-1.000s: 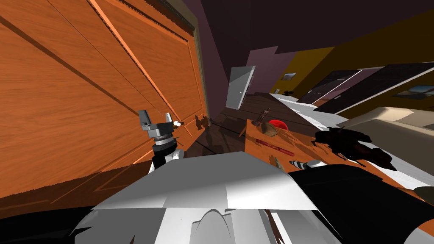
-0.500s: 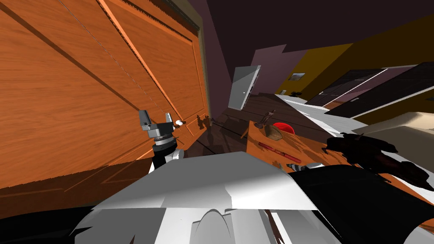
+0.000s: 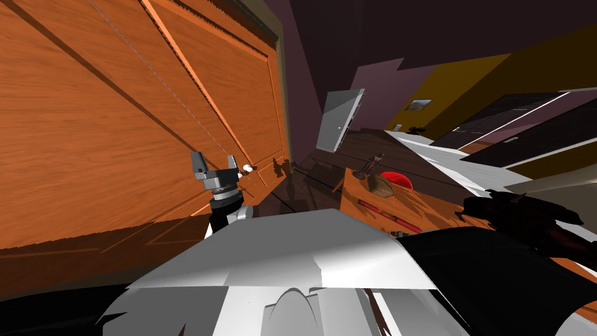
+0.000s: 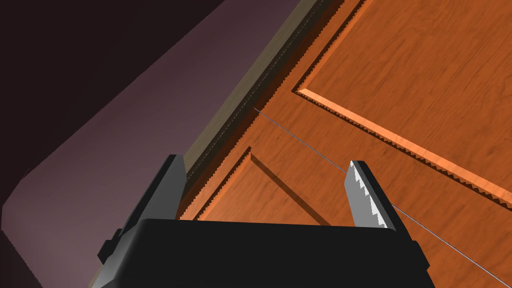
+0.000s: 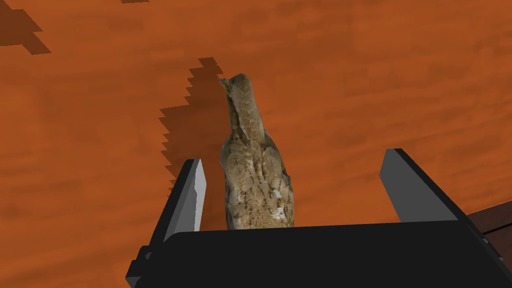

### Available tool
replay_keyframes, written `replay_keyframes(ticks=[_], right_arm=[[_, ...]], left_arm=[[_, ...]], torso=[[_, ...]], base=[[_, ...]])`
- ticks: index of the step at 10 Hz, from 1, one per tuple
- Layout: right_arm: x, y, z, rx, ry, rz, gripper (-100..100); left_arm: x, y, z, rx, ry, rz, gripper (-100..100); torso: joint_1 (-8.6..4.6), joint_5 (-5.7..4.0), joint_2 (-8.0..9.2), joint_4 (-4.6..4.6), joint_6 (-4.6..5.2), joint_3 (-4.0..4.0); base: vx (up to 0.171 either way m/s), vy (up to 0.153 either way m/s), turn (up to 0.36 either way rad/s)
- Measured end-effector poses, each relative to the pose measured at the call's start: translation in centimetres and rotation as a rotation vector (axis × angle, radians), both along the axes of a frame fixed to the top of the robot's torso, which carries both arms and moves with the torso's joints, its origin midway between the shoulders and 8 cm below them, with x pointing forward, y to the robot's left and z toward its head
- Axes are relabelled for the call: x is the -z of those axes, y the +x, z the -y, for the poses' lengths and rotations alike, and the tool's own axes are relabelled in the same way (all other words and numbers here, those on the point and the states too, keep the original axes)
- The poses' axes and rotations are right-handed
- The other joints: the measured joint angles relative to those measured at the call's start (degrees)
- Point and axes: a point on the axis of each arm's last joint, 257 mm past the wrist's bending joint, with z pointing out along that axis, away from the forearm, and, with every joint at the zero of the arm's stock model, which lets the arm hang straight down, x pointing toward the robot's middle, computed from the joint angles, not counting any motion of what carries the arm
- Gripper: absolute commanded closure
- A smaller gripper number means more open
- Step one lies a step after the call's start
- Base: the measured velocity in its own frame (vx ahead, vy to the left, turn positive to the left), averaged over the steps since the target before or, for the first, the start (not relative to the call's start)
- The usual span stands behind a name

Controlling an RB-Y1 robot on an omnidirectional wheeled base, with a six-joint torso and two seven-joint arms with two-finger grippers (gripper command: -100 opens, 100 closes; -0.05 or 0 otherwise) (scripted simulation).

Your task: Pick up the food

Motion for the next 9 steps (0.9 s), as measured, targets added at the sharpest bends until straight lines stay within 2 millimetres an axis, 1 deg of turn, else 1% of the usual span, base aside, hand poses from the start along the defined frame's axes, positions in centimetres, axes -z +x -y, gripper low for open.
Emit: replay_keyframes(ticks=[2, 3, 4, 5, 6, 7, 8, 9], right_arm=[[1.5, -1.1, -1.5, 0.044, 0.051, -0.002, -100], [1.7, -1.5, -1.8, 0.046, 0.056, -0.006, -100], [1.8, -1.6, -1.9, 0.046, 0.058, -0.008, -100], [2.6, -2.1, -2.9, 0.069, 0.085, -0.009, -100], [3.4, -2.9, -4.3, 0.092, 0.118, -0.016, -100], [3.8, -3.0, -4.9, 0.114, 0.139, -0.009, -100], [4.7, -4.1, -6.0, 0.134, 0.165, -0.015, -100], [5.0, -4.5, -6.5, 0.142, 0.178, -0.020, -100]], left_arm=[[0.0, 0.0, 0.0, 0.000, 0.000, 0.000, 0], [0.0, 0.0, 0.0, 0.000, 0.000, 0.000, 0], [0.0, 0.0, 0.0, 0.000, 0.000, 0.000, 0], [0.0, 0.0, 0.0, 0.000, 0.000, 0.000, 0], [0.0, 0.0, 0.0, 0.000, 0.000, 0.000, 0], [0.0, 0.0, 0.0, 0.000, 0.000, 0.000, 0], [0.0, 0.0, 0.0, 0.000, 0.000, 0.000, 0], [0.0, 0.0, 0.0, 0.000, 0.000, 0.000, 0]], torso=[[-0.09, -0.01, -0.01, 0.00, -0.02, -0.01], [-0.05, -0.01, 0.01, 0.00, 0.00, 0.00], [0.01, 0.01, 0.01, 0.00, -0.01, 0.01], [-0.07, -0.01, 0.01, 0.01, -0.03, 0.01], [-0.21, -0.04, 0.04, 0.01, -0.01, 0.02], [-0.20, -0.04, 0.04, 0.01, -0.02, 0.03], [-0.20, -0.05, 0.08, 0.02, 0.01, 0.04], [-0.16, -0.03, 0.07, 0.02, -0.01, 0.04]], base=[[0.001, -0.030, 0.040], [0.000, -0.008, -0.014], [-0.004, -0.036, 0.072], [-0.006, -0.080, 0.099], [-0.014, -0.064, 0.034], [-0.021, -0.061, 0.017], [-0.018, -0.051, 0.001], [-0.010, -0.023, 0.007]])
